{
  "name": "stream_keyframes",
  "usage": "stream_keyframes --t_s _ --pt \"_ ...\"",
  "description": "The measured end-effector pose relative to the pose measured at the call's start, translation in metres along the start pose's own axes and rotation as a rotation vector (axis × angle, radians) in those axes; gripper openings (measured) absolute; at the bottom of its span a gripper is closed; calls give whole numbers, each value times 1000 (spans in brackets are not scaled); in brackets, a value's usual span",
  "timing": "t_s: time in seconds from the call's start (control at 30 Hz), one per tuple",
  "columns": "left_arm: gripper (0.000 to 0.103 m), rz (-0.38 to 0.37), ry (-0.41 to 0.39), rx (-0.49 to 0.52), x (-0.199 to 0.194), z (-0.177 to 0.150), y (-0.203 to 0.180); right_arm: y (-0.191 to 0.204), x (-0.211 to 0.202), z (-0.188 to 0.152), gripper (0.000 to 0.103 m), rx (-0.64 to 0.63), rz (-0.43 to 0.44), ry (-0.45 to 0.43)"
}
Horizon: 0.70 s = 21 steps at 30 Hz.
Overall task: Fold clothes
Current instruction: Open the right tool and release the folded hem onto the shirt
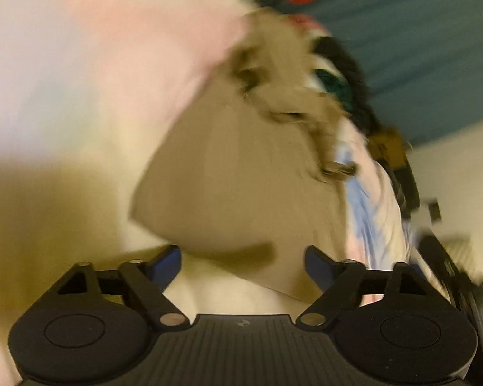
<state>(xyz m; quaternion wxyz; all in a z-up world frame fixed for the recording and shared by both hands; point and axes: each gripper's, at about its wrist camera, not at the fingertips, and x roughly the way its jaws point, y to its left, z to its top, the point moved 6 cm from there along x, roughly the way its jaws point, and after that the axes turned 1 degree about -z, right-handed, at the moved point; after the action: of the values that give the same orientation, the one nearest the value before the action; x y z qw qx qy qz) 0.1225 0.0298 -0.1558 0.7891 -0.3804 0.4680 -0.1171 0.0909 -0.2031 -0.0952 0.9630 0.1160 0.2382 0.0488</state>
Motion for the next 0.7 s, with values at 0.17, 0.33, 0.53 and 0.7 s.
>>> stream_keyframes --t_s 0.17,0.33,0.53,0.7 --pt "61 -31 -58 -148 4 12 23 -5 10 -8 95 35 -18 49" --pt "17 14 -91 -136 0 11 30 -6 12 -11 95 35 -29 57" --pt "9 -12 -141 -98 -14 11 20 -1 11 -12 95 -17 -69 43" --pt "10 -5 -140 -84 -15 11 19 4 10 -12 94 -62 -80 20"
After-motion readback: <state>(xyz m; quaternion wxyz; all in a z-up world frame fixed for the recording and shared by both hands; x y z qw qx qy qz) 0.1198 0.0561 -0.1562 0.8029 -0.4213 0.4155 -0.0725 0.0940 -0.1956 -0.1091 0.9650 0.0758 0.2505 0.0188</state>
